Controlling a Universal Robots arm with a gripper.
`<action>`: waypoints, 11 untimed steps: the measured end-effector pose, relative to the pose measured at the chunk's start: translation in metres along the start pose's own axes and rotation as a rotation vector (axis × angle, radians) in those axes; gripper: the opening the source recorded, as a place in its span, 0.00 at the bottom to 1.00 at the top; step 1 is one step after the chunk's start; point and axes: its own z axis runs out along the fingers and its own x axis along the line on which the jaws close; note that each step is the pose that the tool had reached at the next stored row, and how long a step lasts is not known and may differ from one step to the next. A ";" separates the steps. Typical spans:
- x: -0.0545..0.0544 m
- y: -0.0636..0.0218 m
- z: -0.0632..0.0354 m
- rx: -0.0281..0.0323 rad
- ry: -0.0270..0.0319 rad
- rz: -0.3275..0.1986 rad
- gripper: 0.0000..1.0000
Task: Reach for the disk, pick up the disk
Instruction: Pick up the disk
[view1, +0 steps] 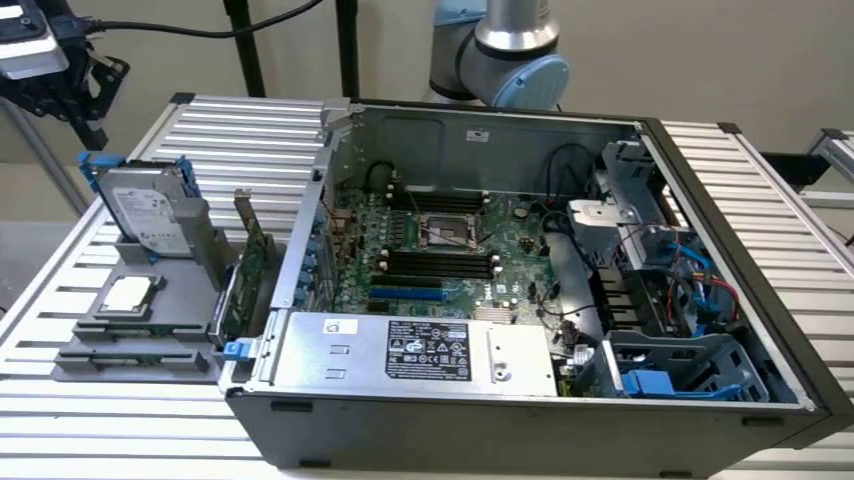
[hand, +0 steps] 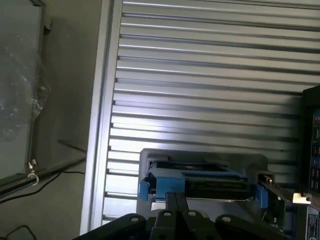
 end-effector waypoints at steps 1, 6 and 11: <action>0.000 0.0000 0.0000 0.0000 0.0006 -0.018 0.11; 0.000 0.0000 0.0000 -0.0002 0.0043 -0.109 0.11; 0.000 0.0000 0.0001 -0.0002 0.0071 -0.201 0.11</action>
